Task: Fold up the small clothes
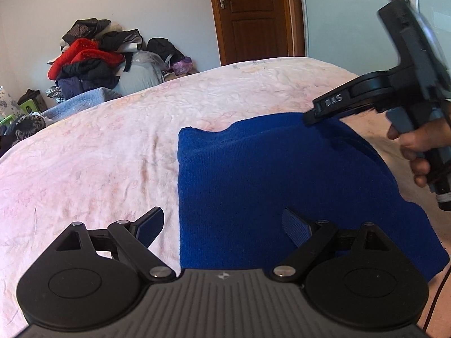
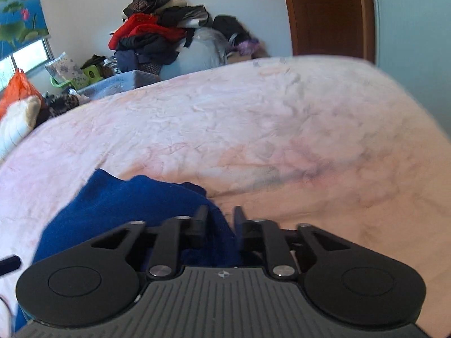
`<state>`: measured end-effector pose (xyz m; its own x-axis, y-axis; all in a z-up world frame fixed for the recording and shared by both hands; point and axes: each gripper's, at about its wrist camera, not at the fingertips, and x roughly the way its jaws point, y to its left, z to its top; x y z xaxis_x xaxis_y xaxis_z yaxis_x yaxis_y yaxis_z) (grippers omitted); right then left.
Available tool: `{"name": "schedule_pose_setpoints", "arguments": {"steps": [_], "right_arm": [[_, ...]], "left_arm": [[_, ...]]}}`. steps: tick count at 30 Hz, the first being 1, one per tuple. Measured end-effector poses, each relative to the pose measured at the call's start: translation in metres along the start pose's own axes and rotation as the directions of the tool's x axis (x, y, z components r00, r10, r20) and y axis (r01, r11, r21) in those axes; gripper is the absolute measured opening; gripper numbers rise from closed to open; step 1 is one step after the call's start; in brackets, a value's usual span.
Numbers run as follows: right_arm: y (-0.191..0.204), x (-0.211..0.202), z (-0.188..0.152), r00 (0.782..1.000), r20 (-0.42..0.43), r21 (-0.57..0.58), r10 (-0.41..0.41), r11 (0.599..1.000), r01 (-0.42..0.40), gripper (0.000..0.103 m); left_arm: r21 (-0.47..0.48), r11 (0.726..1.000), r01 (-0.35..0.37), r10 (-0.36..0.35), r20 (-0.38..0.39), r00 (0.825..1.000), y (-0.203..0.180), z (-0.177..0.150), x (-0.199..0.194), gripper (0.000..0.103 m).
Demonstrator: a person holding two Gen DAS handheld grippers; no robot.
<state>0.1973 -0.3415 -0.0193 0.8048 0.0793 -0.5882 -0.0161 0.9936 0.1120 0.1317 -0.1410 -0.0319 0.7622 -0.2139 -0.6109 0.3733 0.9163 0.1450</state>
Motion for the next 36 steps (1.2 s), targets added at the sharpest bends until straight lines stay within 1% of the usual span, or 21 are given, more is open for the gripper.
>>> {"name": "schedule_pose_setpoints", "arguments": {"steps": [1,2,3,5,6,7,9,11,12,16,18,20,23,25,27,29,31,33,34,36], "right_arm": [[0.004,-0.012,-0.001,0.999,0.039,-0.024,-0.021,0.999,0.022,0.053],[0.008,-0.022,-0.001,0.998,0.063,-0.037,-0.012,0.999,0.015,0.054],[0.011,-0.031,-0.002,0.997,0.067,-0.045,0.023,0.999,-0.02,0.054],[0.017,-0.043,-0.006,0.993,0.036,-0.062,0.109,0.992,-0.106,0.057],[0.02,-0.046,-0.01,0.991,0.013,-0.069,0.133,0.989,-0.132,0.058],[0.024,-0.046,-0.015,0.99,-0.014,-0.08,0.142,0.987,-0.142,0.061],[0.03,-0.046,-0.028,0.991,-0.055,-0.115,0.122,0.985,-0.128,0.063],[0.033,-0.043,-0.04,0.995,-0.081,-0.147,0.05,0.987,-0.061,0.069],[0.033,-0.046,-0.044,0.997,-0.07,-0.148,0.028,0.988,-0.038,0.069],[0.034,-0.076,-0.054,0.999,0.004,-0.111,0.049,0.993,-0.048,0.07],[0.037,-0.088,-0.06,0.998,0.017,-0.113,0.066,0.992,-0.064,0.072],[0.039,-0.09,-0.068,0.997,-0.006,-0.123,0.081,0.989,-0.082,0.077],[0.041,-0.079,-0.084,0.996,-0.071,-0.155,0.058,0.986,-0.068,0.079],[0.036,-0.083,-0.088,0.996,-0.049,-0.114,0.072,0.99,-0.077,0.079],[0.027,-0.095,-0.086,0.995,0.001,-0.059,0.098,0.994,-0.097,0.08],[0.01,-0.101,-0.083,0.994,0.043,0.018,0.105,0.994,-0.106,0.09],[-0.014,-0.097,-0.08,0.992,0.044,0.122,0.115,0.985,-0.12,0.092],[-0.04,-0.089,-0.081,0.99,0.03,0.238,0.141,0.961,-0.144,0.092],[-0.051,-0.083,-0.082,0.983,0.019,0.293,0.181,0.939,-0.178,0.092],[-0.066,-0.071,-0.086,0.96,0.01,0.373,0.279,0.89,-0.262,0.091]], "left_arm": [[-0.002,1.0,0.0,0.0,-0.002,1.0,0.001,0.0,0.0,0.091],[-0.005,1.0,0.001,-0.001,-0.003,1.0,0.001,-0.001,0.0,0.091],[-0.01,1.0,0.004,-0.004,-0.004,1.0,0.001,-0.001,-0.001,0.091],[-0.017,1.0,0.008,-0.009,-0.011,1.0,0.001,-0.002,-0.001,0.091],[-0.02,1.0,0.01,-0.01,-0.014,1.0,0.001,-0.002,-0.001,0.091],[-0.023,1.0,0.011,-0.011,-0.016,1.0,0.001,-0.003,-0.002,0.091],[-0.025,1.0,0.014,-0.014,-0.021,1.0,0.001,-0.005,-0.002,0.091],[-0.024,1.0,0.015,-0.015,-0.032,0.999,0.0,-0.007,-0.002,0.091],[-0.026,1.0,0.016,-0.017,-0.037,0.999,0.0,-0.008,-0.002,0.092],[-0.034,0.999,0.017,-0.019,-0.045,0.999,0.002,-0.011,-0.003,0.092],[-0.042,0.999,0.019,-0.021,-0.047,0.999,0.002,-0.011,-0.003,0.092],[-0.04,0.999,0.019,-0.021,-0.05,0.999,0.001,-0.012,-0.003,0.092],[-0.027,0.999,0.021,-0.022,-0.057,0.998,-0.001,-0.014,-0.002,0.092],[-0.021,0.999,0.028,-0.029,-0.05,0.998,0.001,-0.016,-0.005,0.092],[-0.03,0.999,0.041,-0.042,-0.023,0.999,0.009,-0.013,-0.009,0.092],[-0.053,0.997,0.063,-0.063,-0.005,0.998,0.021,-0.005,-0.007,0.092],[-0.117,0.987,0.113,-0.115,-0.011,0.993,0.04,0.006,0.002,0.092],[-0.196,0.961,0.193,-0.202,-0.026,0.979,0.06,0.014,0.015,0.092],[-0.235,0.943,0.236,-0.254,-0.045,0.966,0.069,0.017,0.025,0.092],[-0.31,0.896,0.317,-0.357,-0.082,0.93,0.083,0.02,0.044,0.092]]}}
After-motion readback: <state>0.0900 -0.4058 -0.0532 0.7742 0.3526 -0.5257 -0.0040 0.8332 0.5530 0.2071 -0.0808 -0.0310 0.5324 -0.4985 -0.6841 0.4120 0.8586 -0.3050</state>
